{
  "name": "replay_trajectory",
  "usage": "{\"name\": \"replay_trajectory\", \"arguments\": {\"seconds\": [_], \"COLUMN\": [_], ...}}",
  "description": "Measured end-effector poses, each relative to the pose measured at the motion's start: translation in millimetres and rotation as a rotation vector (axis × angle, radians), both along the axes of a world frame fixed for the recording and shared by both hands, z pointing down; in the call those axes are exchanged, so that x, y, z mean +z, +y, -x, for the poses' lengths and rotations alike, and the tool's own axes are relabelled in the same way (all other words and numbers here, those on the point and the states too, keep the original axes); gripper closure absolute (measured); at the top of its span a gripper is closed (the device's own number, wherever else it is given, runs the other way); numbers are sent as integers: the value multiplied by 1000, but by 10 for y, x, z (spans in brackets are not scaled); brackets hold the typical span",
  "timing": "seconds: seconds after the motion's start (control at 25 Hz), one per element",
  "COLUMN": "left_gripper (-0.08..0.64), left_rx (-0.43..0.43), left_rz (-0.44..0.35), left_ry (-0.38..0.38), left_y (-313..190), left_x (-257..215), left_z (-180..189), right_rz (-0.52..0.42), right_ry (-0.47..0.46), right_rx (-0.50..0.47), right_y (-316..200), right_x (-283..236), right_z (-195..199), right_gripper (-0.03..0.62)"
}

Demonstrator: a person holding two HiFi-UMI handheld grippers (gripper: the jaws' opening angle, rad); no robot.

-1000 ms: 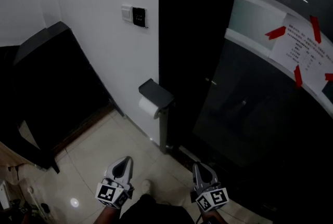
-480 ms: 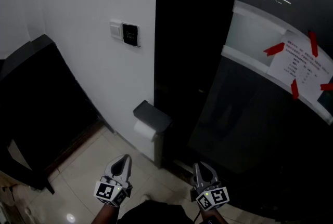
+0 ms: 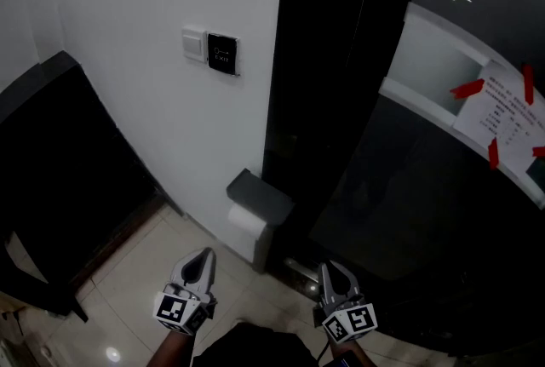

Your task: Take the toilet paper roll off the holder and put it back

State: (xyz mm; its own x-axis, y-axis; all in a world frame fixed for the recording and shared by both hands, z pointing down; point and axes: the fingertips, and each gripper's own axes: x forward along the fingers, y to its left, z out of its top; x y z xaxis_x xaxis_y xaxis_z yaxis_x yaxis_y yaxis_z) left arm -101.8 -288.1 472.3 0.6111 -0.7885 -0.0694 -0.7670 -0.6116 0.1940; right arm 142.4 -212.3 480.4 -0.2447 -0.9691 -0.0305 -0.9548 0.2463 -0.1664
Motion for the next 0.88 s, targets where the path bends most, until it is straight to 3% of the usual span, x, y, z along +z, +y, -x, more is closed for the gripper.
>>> {"name": "replay_trajectory", "arguments": {"seconds": [0.28,0.64,0.88], "left_gripper": [558,558,558], "left_rx": [-9,-72,-134], "left_rz": [20,-1,2], "left_ry": [-1,-7,-23], "left_y": [-87,-84,-117], "left_x": [36,-30,-113], "left_z": [-87,-272,-173], "right_rz": [3,-30,-20], "right_ry": [-19,-1,-21], "right_rx": [0,-91,-132], "right_y": [-98,-324,-487], "right_x": [72,-136,-93], "right_z": [-134,-239,-242], "right_gripper": [579,580,580]}}
